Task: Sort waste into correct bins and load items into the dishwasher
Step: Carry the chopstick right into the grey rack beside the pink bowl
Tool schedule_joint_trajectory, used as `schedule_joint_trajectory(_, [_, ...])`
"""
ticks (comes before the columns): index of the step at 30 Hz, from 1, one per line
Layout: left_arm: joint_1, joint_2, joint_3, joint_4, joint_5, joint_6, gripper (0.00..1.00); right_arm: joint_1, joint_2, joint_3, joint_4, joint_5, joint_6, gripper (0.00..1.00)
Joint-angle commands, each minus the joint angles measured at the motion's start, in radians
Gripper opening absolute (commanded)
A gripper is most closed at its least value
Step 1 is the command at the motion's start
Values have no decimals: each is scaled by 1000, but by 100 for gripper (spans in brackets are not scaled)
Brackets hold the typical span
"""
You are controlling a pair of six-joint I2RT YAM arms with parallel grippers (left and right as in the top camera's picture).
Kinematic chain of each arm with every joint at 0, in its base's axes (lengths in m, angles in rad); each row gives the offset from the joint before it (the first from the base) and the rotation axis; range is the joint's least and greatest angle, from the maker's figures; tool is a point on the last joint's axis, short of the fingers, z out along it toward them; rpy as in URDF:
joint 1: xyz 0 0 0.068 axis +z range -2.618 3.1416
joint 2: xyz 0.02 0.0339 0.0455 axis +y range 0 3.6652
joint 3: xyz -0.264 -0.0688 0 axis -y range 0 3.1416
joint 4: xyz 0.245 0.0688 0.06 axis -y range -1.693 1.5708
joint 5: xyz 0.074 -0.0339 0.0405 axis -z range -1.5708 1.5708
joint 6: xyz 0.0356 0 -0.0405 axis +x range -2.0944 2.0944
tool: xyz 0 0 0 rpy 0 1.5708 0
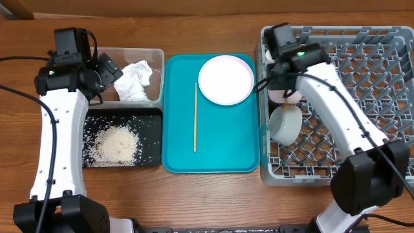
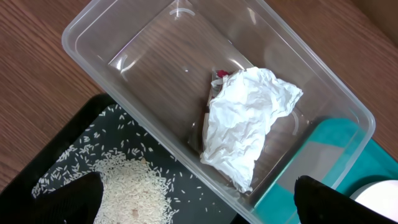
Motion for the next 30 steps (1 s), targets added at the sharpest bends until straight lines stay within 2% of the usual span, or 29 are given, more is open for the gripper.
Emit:
schedule_joint_trajectory(1, [3, 3, 12, -3, 5, -13, 100, -45, -24, 5, 2, -3, -40, 4])
schedule_joint_trajectory(18, [3, 3, 12, -2, 5, -13, 100, -145, -24, -5, -77, -51, -179, 4])
schedule_joint_trajectory(30, [3, 3, 12, -2, 5, -13, 100, -201, -23, -23, -76, -54, -180, 4])
